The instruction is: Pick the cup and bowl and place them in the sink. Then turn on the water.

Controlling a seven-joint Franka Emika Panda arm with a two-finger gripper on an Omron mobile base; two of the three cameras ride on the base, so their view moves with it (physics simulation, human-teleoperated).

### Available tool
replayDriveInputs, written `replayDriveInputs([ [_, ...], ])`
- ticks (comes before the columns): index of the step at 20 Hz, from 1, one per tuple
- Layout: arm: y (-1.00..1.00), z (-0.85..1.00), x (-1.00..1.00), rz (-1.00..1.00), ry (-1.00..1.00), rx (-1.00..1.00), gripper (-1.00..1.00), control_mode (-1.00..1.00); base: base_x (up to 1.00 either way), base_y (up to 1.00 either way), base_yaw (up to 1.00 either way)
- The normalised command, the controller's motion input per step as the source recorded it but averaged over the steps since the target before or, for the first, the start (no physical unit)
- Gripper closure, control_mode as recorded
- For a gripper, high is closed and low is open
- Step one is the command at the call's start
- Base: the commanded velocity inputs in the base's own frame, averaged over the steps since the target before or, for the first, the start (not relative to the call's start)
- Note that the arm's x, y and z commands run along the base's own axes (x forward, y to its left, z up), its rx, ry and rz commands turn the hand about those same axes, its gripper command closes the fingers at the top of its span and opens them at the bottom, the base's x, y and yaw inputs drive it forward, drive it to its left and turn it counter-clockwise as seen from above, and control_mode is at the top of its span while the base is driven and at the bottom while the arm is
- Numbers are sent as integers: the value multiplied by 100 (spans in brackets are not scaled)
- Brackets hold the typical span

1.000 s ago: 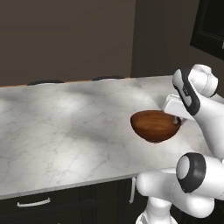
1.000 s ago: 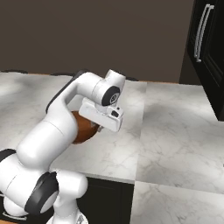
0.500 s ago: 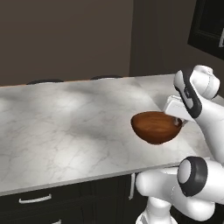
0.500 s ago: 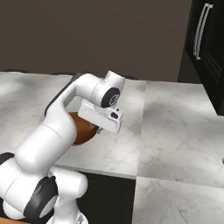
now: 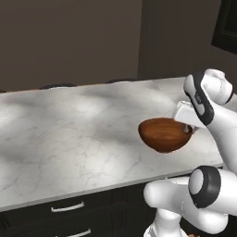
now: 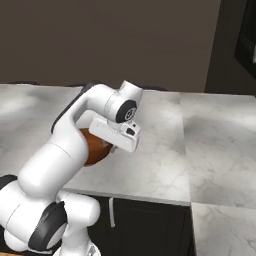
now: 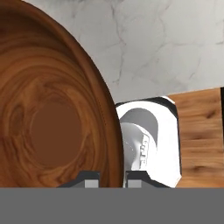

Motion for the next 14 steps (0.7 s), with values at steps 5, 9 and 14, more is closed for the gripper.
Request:
replayDriveInputs([
  [5,0,0,0,0,0,0,100,100,-7,23,-26],
  [9,0,0,0,0,0,0,100,100,-29,-8,-35],
  [14,0,0,0,0,0,0,100,100,-52,-26,-43],
])
